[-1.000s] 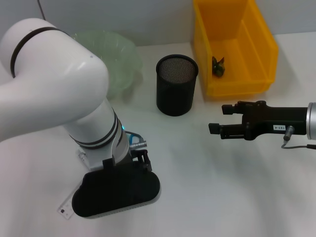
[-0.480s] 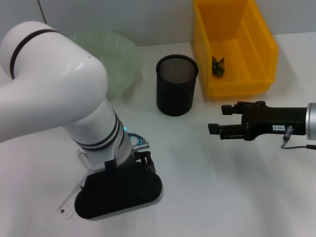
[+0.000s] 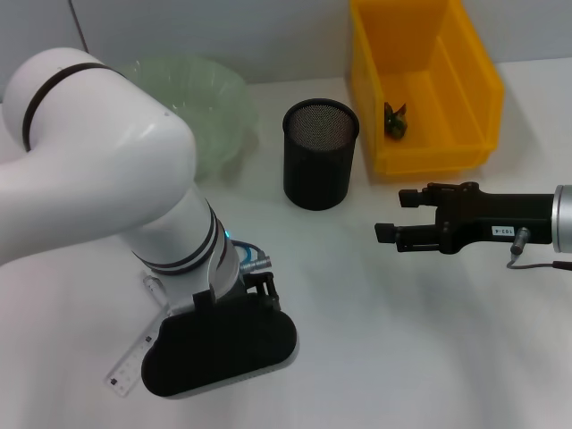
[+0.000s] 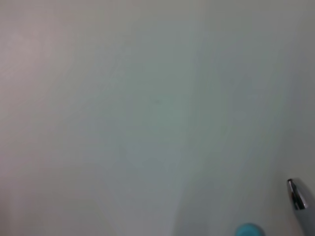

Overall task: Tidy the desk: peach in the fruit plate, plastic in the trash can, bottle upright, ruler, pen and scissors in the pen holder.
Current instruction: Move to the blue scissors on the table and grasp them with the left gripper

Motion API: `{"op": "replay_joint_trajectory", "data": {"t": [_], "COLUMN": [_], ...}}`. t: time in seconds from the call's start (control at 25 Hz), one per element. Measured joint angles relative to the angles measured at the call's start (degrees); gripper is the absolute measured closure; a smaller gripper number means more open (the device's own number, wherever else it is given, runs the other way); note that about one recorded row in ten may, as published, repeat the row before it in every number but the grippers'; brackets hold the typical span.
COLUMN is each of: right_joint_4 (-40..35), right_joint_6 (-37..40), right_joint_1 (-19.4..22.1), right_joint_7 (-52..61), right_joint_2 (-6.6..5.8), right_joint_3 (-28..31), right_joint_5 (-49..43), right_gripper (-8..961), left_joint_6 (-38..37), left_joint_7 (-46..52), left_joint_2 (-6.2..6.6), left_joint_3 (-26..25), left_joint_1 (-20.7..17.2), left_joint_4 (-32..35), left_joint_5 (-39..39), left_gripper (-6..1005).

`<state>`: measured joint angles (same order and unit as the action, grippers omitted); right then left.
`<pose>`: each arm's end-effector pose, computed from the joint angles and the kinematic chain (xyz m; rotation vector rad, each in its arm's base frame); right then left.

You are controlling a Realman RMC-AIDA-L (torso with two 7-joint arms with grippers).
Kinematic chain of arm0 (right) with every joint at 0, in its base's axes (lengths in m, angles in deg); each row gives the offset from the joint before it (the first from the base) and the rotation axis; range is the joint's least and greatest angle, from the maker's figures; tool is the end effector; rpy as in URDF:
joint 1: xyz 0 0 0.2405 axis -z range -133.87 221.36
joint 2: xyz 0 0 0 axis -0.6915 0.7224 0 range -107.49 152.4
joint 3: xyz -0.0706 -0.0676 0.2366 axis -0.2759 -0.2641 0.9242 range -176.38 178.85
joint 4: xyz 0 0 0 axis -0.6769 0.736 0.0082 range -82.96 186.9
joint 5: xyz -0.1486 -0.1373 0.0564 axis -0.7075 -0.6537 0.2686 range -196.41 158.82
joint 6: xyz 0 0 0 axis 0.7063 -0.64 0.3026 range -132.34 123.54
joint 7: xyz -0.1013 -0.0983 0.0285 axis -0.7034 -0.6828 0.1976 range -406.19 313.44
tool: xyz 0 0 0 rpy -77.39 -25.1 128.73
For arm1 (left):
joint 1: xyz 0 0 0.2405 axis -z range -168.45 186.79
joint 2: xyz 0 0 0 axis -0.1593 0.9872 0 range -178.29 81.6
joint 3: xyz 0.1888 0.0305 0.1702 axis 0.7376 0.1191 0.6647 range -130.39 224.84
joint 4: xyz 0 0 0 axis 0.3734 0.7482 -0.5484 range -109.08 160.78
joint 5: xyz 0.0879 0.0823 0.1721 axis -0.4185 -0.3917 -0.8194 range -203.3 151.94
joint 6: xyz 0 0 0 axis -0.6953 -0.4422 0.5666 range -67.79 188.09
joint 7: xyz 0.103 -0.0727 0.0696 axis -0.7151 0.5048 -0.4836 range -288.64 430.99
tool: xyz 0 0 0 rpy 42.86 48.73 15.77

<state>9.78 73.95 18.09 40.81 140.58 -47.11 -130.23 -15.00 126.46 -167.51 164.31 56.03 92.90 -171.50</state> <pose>0.2874 0.3363 0.0052 -2.5971 0.7841 0.5203 -0.1301 0.3245 -0.1163 1.9734 -1.8793 -0.8001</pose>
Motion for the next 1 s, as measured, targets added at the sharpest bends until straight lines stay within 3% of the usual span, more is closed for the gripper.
{"op": "replay_joint_trajectory", "data": {"t": [0.16, 0.6, 1.0], "right_joint_4": [0.0, -0.2, 0.0], "right_joint_6": [0.2, 0.4, 0.5], "right_joint_1": [0.0, -0.2, -0.4], "right_joint_7": [0.0, 0.0, -0.7], "right_joint_2": [0.0, 0.0, 0.59], "right_joint_3": [0.0, 0.0, -0.1], "right_joint_5": [0.0, 0.0, 0.0], "right_gripper": [141, 141, 141], "left_joint_6": [-0.4, -2.5, -2.9], "left_joint_7": [1.5, 4.0, 5.0], "left_joint_2": [0.0, -0.01, -0.01], "left_joint_3": [0.2, 1.2, 2.1], "left_joint_1": [0.2, 1.4, 1.9], "left_joint_4": [-0.2, 0.4, 0.2], "left_joint_5": [-0.4, -1.3, -1.3], "left_gripper": [475, 683, 706]}}
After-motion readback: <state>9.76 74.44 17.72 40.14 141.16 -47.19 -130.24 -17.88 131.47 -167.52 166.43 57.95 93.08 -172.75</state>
